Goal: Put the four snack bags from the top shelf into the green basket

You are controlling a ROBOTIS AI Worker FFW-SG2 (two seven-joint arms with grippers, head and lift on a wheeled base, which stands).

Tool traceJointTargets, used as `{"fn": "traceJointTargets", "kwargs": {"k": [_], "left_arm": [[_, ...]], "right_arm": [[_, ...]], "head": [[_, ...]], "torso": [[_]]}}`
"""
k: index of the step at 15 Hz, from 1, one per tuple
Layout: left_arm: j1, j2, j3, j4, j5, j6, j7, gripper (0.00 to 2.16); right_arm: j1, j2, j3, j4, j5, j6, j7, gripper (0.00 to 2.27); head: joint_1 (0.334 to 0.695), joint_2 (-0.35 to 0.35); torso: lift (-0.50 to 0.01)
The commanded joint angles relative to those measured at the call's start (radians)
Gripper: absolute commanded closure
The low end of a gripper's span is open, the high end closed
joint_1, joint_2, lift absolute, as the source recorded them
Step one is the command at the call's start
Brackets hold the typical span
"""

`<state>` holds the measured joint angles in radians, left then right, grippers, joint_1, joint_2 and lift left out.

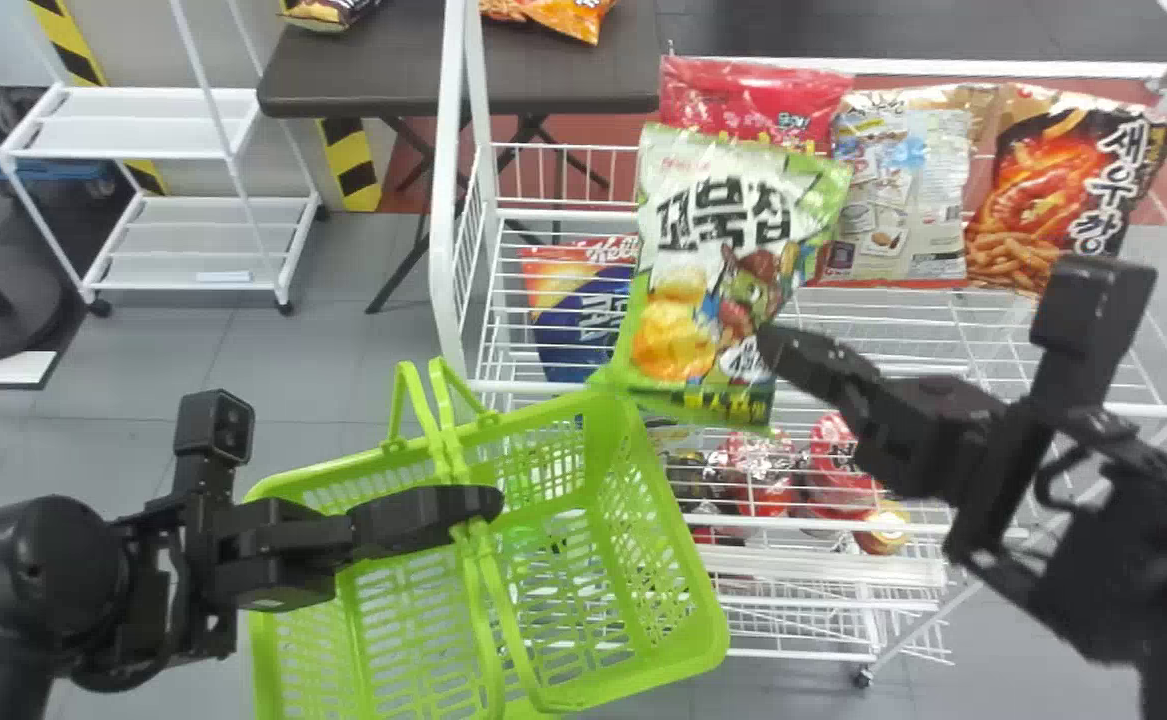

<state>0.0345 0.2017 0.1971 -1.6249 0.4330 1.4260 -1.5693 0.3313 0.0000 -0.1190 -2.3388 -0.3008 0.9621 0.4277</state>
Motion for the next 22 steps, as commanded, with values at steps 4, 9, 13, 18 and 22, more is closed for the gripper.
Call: {"fn": "traceJointTargets", "kwargs": {"k": [4, 9, 13, 18, 22], "left_arm": [[-0.002, -0.002, -0.001, 0.003, 0.000, 0.003, -0.011, 2.15], [-0.004, -0.004, -0.007, 0.002, 0.001, 0.003, -0.011, 2.15], [-0.001, -0.007, -0.019, -0.003, 0.006, 0.003, -0.011, 2.15], [0.007, 0.001, -0.019, -0.006, 0.010, 0.003, -0.011, 2.15], [0.007, -0.001, -0.024, -0.006, 0.010, 0.003, -0.011, 2.15]], "right_arm": [[0.066, 0.001, 0.044, -0.103, -0.080, 0.295, -0.003, 2.25], [0.023, -0.005, 0.243, 0.030, 0.006, 0.353, -0.033, 2.25], [-0.110, -0.003, 0.453, 0.312, 0.057, 0.261, -0.096, 2.25], [-0.124, -0.006, 0.463, 0.305, 0.023, 0.378, -0.092, 0.00], [-0.037, -0.008, 0.193, 0.047, -0.150, 0.602, -0.078, 0.06]], "head": [[0.695, 0.022], [0.695, 0.137], [0.695, 0.237], [0.695, 0.337], [0.695, 0.314]], "torso": [[0.000], [0.000], [0.000], [0.000], [0.000]]}}
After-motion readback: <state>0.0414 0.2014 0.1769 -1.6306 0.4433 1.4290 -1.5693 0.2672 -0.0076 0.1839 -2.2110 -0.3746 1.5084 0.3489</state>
